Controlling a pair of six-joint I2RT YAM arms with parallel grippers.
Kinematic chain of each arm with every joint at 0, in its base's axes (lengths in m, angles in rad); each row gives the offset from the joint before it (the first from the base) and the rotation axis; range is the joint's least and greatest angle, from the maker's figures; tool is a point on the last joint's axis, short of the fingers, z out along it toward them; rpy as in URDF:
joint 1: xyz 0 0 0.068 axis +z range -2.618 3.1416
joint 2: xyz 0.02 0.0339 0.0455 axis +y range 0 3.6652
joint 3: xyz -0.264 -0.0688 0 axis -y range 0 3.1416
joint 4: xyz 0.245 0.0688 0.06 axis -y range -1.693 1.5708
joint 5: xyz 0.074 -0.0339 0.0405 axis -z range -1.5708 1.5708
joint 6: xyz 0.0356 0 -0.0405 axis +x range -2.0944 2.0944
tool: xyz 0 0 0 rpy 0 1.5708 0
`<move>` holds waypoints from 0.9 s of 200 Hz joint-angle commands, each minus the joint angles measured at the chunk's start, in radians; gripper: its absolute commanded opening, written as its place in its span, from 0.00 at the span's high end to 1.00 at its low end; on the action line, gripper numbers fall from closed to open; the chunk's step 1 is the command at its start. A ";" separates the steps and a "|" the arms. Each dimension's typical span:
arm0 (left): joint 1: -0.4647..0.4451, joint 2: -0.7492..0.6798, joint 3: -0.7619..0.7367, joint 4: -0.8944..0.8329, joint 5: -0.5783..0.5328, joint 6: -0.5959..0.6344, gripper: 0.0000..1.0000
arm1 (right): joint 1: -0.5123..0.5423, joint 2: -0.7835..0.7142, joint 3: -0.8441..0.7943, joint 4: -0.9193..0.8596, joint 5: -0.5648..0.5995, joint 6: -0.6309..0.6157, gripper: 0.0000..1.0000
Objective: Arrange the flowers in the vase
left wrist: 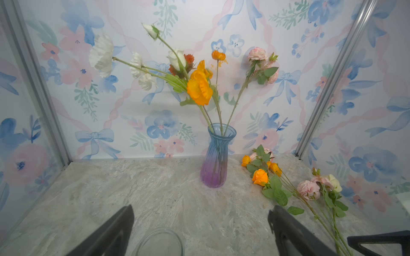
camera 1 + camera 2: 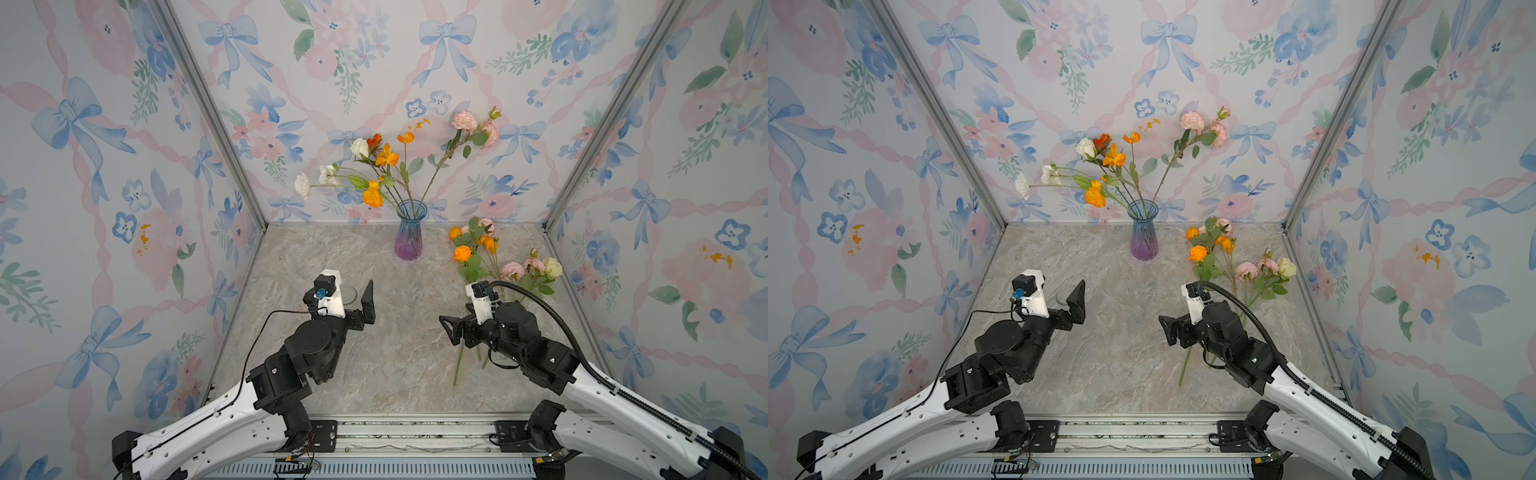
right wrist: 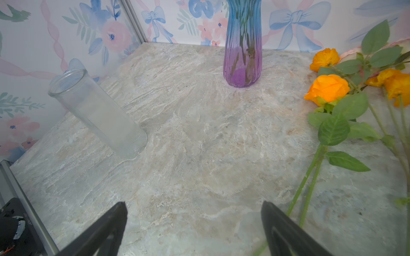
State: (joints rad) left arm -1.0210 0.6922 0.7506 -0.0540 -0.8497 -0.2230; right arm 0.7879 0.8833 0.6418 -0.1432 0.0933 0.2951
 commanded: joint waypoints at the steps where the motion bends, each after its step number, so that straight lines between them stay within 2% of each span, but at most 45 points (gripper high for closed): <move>1: 0.000 0.042 0.015 -0.295 -0.051 -0.119 0.02 | 0.051 0.030 0.048 0.058 0.015 -0.015 0.03; 13: 0.023 0.053 0.007 -0.322 -0.026 -0.151 0.02 | 0.074 0.043 0.052 0.068 0.025 -0.019 0.03; 36: 0.157 0.105 -0.004 -0.322 0.151 -0.192 0.02 | 0.083 0.067 0.056 0.084 0.019 -0.019 0.03; 45: 0.200 0.133 -0.003 -0.324 0.189 -0.205 0.02 | 0.085 0.073 0.062 0.081 0.017 -0.021 0.03; 72: 0.239 0.199 0.025 -0.320 0.183 -0.215 0.02 | 0.098 0.070 0.067 0.077 0.024 -0.024 0.03; 93: 0.294 0.255 0.044 -0.315 0.258 -0.215 0.02 | 0.097 0.070 0.059 0.083 0.029 -0.025 0.03; 112: 0.322 0.290 0.046 -0.309 0.277 -0.223 0.02 | 0.097 0.078 0.065 0.079 0.029 -0.030 0.03; 180: 0.373 0.310 -0.024 -0.189 0.334 -0.210 0.04 | 0.096 0.125 0.084 0.089 0.019 -0.046 0.03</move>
State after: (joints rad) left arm -0.6571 0.9981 0.7544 -0.2981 -0.5438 -0.4248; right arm 0.8738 0.9928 0.6800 -0.0738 0.1085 0.2684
